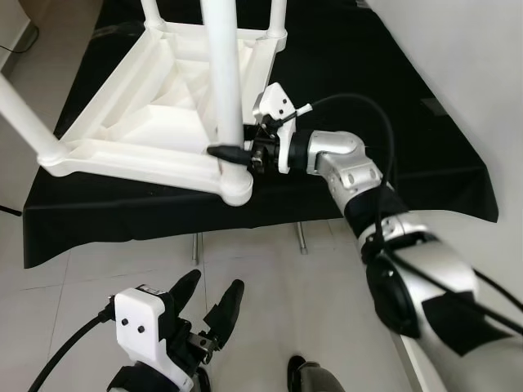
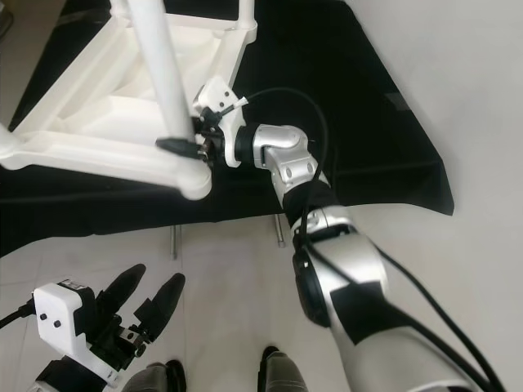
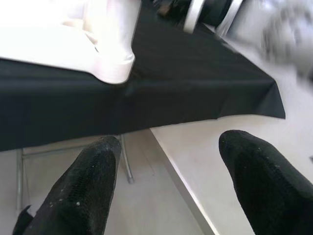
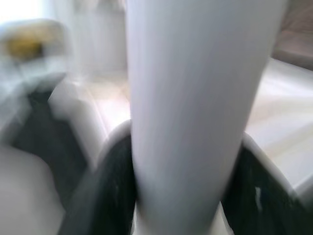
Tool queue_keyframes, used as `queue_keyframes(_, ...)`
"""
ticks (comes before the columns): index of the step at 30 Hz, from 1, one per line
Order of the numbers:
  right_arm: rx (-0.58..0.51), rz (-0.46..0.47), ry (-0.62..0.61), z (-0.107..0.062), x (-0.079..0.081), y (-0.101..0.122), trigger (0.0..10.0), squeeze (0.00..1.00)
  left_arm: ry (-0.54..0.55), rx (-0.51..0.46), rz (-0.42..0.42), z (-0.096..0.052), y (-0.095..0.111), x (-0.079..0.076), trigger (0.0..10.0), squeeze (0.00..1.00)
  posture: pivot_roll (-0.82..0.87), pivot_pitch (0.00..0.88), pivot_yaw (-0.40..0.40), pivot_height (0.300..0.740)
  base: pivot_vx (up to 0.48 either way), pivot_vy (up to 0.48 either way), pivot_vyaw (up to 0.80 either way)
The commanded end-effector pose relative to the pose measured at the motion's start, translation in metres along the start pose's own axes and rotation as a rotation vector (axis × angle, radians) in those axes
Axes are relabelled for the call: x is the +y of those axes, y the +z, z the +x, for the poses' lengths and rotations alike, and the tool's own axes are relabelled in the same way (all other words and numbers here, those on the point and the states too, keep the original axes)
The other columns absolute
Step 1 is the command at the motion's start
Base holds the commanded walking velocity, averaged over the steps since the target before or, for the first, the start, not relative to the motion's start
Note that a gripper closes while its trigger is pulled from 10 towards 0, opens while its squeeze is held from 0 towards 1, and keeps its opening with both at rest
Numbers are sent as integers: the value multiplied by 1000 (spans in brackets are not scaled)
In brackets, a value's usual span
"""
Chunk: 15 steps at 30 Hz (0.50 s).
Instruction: Building children table
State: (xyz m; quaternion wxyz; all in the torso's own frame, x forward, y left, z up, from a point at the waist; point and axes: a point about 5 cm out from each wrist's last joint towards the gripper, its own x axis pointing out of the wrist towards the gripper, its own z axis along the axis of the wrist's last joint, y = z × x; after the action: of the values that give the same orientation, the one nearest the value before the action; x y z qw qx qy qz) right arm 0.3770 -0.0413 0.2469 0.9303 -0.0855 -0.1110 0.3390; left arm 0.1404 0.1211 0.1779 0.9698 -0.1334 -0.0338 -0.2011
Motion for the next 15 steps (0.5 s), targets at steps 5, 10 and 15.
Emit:
queue_keyframes(5,82,-62,-157,-12,50,-9,0,0,2,19,5,1,-3,4,10000,0,56,257,-18,740,0,0,0)
queue_keyframes(10,59,-79,-138,1,53,-6,0,0,5,10,15,6,-5,8,10000,0,67,231,-37,740,0,0,0)
queue_keyframes(15,71,-68,-109,12,48,-2,10000,0,16,-8,28,10,-4,10,10000,0,59,215,-48,740,0,0,0)
